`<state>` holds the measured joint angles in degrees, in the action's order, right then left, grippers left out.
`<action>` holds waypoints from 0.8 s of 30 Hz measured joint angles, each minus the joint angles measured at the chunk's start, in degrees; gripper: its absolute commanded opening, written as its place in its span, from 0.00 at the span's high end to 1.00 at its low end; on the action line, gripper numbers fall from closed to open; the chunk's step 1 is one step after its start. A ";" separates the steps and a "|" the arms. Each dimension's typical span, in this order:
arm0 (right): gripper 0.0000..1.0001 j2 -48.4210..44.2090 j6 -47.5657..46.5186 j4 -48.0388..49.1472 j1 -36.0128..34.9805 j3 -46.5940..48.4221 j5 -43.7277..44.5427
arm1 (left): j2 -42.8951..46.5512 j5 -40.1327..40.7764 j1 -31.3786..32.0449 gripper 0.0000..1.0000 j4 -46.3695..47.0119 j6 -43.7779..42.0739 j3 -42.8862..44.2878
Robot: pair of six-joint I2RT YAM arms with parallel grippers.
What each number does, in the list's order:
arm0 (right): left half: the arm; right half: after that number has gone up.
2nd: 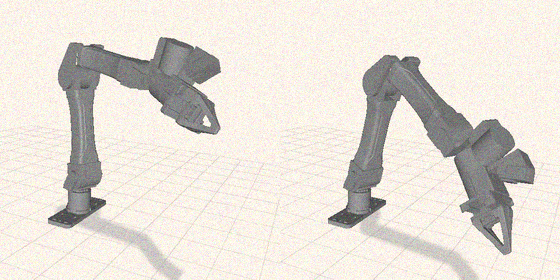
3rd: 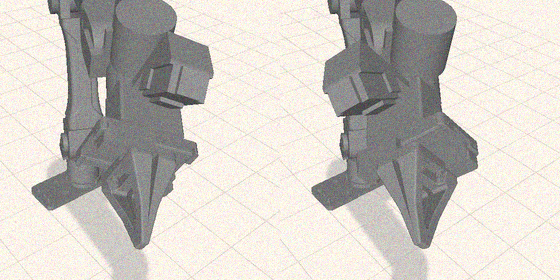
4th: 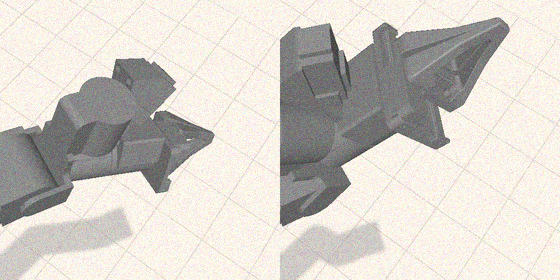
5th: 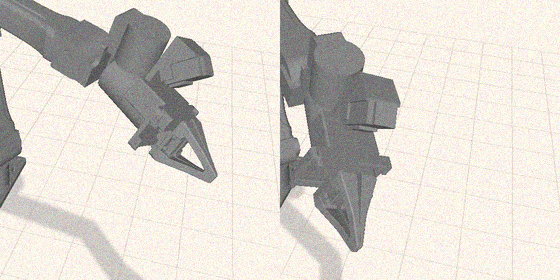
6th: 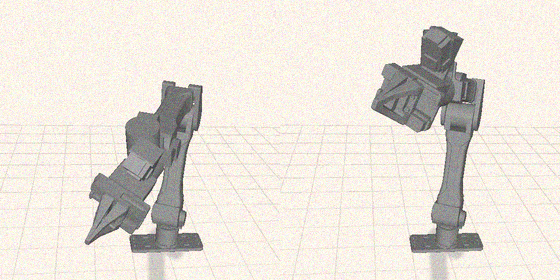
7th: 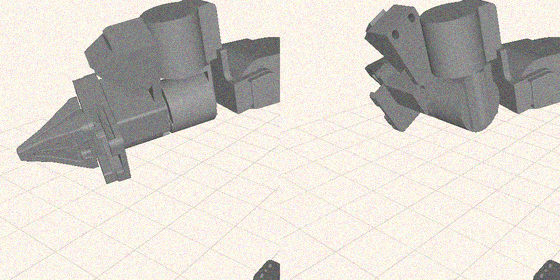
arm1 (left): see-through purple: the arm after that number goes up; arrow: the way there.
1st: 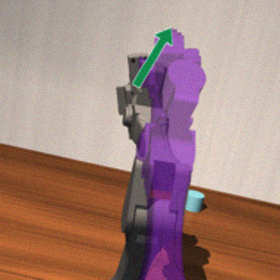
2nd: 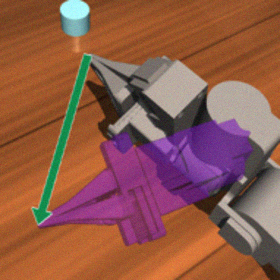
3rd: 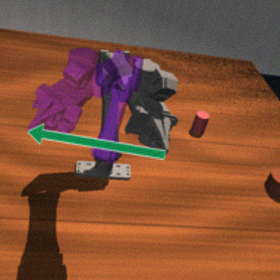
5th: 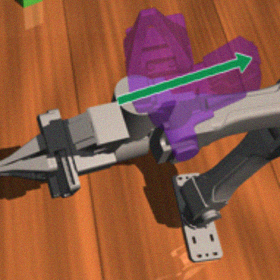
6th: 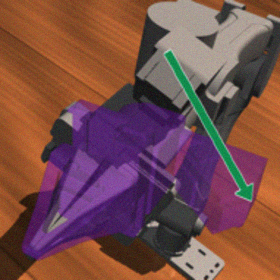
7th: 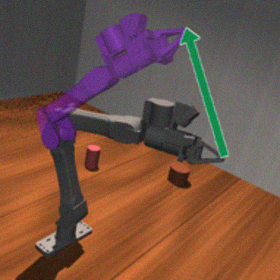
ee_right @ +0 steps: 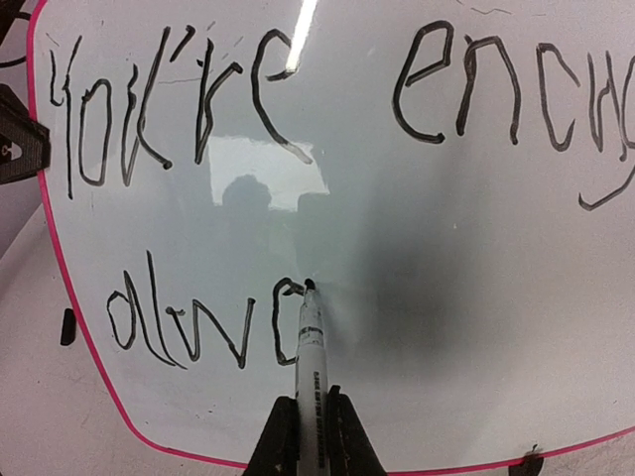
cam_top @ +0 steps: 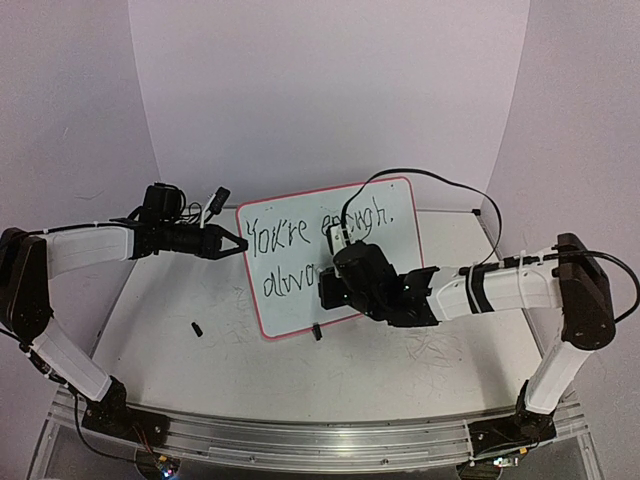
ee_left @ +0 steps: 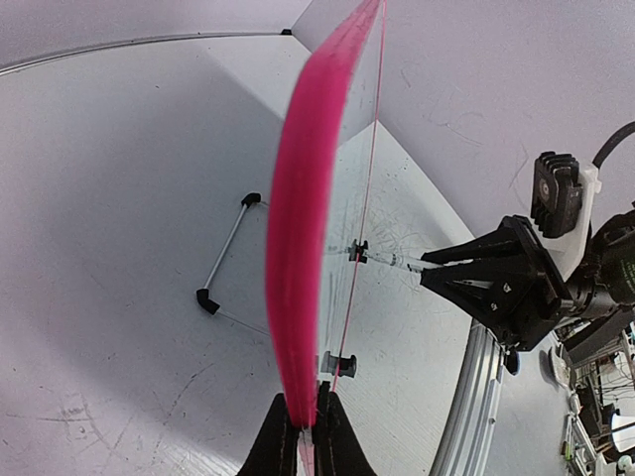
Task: Write a sentence on the whiteboard
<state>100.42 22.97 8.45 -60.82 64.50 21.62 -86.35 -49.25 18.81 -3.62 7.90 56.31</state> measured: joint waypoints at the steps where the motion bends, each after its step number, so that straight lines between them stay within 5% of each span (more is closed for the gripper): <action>1: 1.00 0.00 0.05 0.02 -0.01 -0.05 -0.04 | 0.00 0.00 0.00 1.00 0.00 0.00 0.00; 24: 1.00 -3.30 1.26 -0.72 -1.13 -4.92 0.00 | 0.00 -0.09 0.00 1.00 -0.01 -0.15 0.00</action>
<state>97.12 24.23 7.73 -61.95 59.59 21.62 -86.35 -49.34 18.81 -3.63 7.75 56.31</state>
